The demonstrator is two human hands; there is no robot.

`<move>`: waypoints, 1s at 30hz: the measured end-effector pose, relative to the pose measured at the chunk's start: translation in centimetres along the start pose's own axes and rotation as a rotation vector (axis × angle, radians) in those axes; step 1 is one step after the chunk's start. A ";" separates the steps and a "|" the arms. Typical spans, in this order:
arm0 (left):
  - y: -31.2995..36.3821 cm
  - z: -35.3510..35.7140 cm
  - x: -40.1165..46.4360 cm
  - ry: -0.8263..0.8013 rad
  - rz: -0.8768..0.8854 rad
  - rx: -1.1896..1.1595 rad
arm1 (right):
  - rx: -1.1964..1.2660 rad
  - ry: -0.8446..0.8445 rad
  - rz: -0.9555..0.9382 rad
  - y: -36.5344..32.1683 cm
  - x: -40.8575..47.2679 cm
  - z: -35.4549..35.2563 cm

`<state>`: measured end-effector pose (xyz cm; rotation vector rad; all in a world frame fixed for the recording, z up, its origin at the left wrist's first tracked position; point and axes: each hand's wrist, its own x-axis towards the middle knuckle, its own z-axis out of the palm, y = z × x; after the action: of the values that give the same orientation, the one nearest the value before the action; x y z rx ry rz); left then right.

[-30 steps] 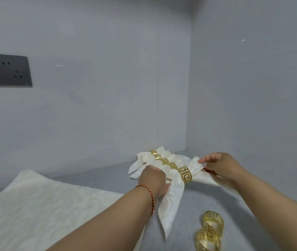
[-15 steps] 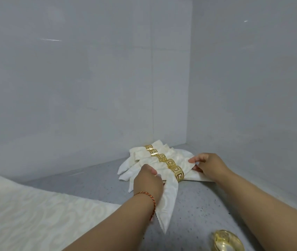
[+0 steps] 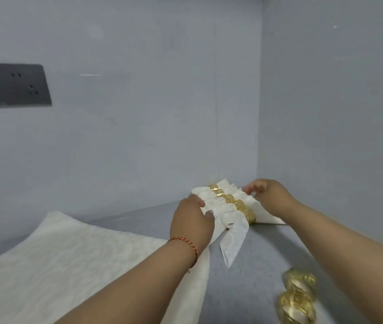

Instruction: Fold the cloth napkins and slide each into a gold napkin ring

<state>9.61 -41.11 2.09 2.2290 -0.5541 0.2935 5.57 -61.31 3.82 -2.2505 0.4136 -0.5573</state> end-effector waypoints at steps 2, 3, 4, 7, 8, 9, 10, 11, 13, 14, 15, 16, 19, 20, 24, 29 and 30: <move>-1.5 -2.9 -1.9 -0.010 0.024 0.027 | 0.048 -0.056 -0.043 -3.4 -1.8 1.9; -2.5 -4.6 -3.0 -0.014 0.024 0.042 | 0.063 -0.110 -0.068 -5.3 -2.8 3.2; -3.7 -6.4 -4.1 -0.019 0.016 0.057 | 0.066 -0.171 -0.093 -7.2 -4.0 4.5; -7.4 -11.7 -8.0 -0.036 -0.035 0.086 | 0.000 -0.344 -0.199 -12.7 -8.7 8.7; -8.4 -13.0 -9.1 -0.045 -0.052 0.087 | -0.040 -0.392 -0.230 -13.9 -10.2 9.8; -9.7 -14.8 -10.6 -0.059 -0.078 0.095 | -0.074 -0.449 -0.264 -15.1 -11.9 11.3; -11.0 -16.6 -12.1 -0.074 -0.099 0.104 | -0.101 -0.506 -0.294 -16.1 -13.7 12.9; -11.9 -18.1 -13.3 -0.097 -0.111 0.113 | -0.129 -0.552 -0.328 -16.7 -15.1 14.2; -13.8 -21.0 -16.1 -0.133 -0.136 0.139 | -0.203 -0.631 -0.399 -17.8 -18.2 16.8; -14.7 -22.5 -17.6 -0.146 -0.143 0.151 | -0.241 -0.663 -0.432 -18.3 -19.8 17.9; -15.4 -23.8 -19.0 -0.167 -0.142 0.170 | -0.269 -0.688 -0.460 -18.6 -21.3 18.7; -15.9 -24.9 -20.4 -0.191 -0.122 0.194 | -0.286 -0.719 -0.484 -18.8 -22.7 19.2; -16.2 -27.3 -24.4 -0.305 -0.042 0.208 | -0.278 -0.837 -0.537 -19.0 -26.5 19.0; -16.0 -27.6 -25.7 -0.356 -0.025 0.190 | -0.279 -0.863 -0.552 -19.0 -27.7 18.4; -14.9 -26.7 -29.4 -0.533 0.014 0.140 | -0.267 -0.934 -0.578 -18.5 -30.9 15.9; -14.6 -24.7 -30.1 -0.543 0.072 0.090 | -0.200 -0.989 -0.579 -17.2 -32.9 13.5; -14.6 -24.6 -30.1 -0.552 0.069 0.081 | -0.195 -0.987 -0.607 -17.0 -33.3 13.2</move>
<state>-10.47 -5.18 -2.95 2.3707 -0.9226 -0.2839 -14.04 -27.09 -0.23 -2.4991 -0.7514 0.3659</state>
